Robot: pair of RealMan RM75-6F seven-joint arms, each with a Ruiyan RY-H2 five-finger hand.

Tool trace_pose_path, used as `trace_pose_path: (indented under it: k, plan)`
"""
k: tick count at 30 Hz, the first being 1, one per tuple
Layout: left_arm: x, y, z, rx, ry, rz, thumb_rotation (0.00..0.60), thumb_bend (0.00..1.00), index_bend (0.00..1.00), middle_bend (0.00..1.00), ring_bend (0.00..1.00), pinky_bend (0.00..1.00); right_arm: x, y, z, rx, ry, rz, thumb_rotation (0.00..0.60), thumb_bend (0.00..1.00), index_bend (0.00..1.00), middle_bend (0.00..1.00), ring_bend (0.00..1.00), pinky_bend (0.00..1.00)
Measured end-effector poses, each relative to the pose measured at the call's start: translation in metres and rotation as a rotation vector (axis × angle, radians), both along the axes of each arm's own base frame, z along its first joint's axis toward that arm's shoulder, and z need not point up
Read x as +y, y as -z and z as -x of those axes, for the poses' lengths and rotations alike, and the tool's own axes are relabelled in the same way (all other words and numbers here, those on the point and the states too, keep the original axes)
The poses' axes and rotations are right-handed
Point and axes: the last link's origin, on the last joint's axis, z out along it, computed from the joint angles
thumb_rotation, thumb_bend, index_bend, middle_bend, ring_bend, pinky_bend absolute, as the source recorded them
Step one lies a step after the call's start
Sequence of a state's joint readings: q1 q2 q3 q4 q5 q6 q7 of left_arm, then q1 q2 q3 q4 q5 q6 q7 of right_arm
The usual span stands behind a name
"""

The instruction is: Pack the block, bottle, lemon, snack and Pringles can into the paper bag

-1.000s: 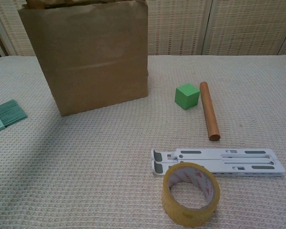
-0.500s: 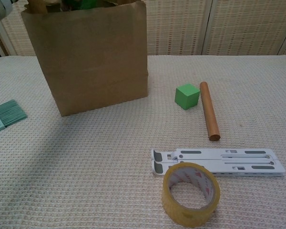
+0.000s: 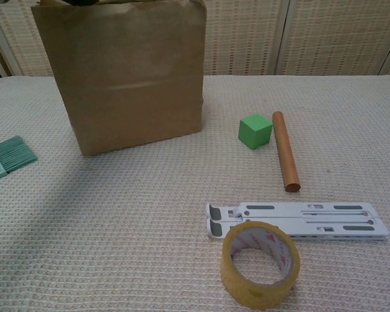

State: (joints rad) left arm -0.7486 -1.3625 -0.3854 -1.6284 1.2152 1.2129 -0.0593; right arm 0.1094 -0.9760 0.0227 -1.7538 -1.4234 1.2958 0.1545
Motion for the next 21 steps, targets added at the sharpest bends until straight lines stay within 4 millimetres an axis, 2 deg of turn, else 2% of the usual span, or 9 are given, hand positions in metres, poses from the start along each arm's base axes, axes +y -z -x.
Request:
trace_pose_path:
  k: [4, 8, 11, 15, 19, 21]
  plan:
    - [-0.014, -0.011, 0.018, 0.036, -0.035, -0.029, 0.600, 0.42, 0.08, 0.02, 0.01, 0.20, 0.001, -0.001, 0.001, 0.004, -0.001, 0.005, 0.600, 0.10, 0.00, 0.00, 0.00, 0.05]
    - [-0.038, -0.026, 0.053, 0.119, -0.092, -0.078, 0.600, 0.42, 0.09, 0.03, 0.02, 0.20, 0.001, -0.001, 0.001, 0.010, -0.004, 0.006, 0.600, 0.10, 0.00, 0.00, 0.00, 0.05]
    - [-0.064, -0.039, 0.088, 0.212, -0.152, -0.124, 0.600, 0.42, 0.09, 0.03, 0.02, 0.20, 0.001, 0.000, 0.001, 0.016, -0.005, 0.005, 0.600, 0.10, 0.00, 0.00, 0.00, 0.05]
    - [-0.109, -0.055, 0.140, 0.357, -0.264, -0.151, 0.600, 0.43, 0.09, 0.02, 0.02, 0.19, 0.000, 0.000, 0.002, 0.034, -0.010, 0.006, 0.600, 0.10, 0.00, 0.00, 0.00, 0.05]
    - [-0.158, -0.062, 0.185, 0.490, -0.399, -0.112, 0.600, 0.42, 0.03, 0.00, 0.00, 0.12, 0.000, 0.000, 0.003, 0.075, -0.026, 0.015, 0.600, 0.10, 0.00, 0.00, 0.00, 0.05]
    - [-0.176, -0.065, 0.199, 0.547, -0.447, -0.098, 0.600, 0.39, 0.00, 0.00, 0.00, 0.09, 0.000, 0.000, 0.004, 0.108, -0.037, 0.020, 0.600, 0.10, 0.00, 0.00, 0.00, 0.04]
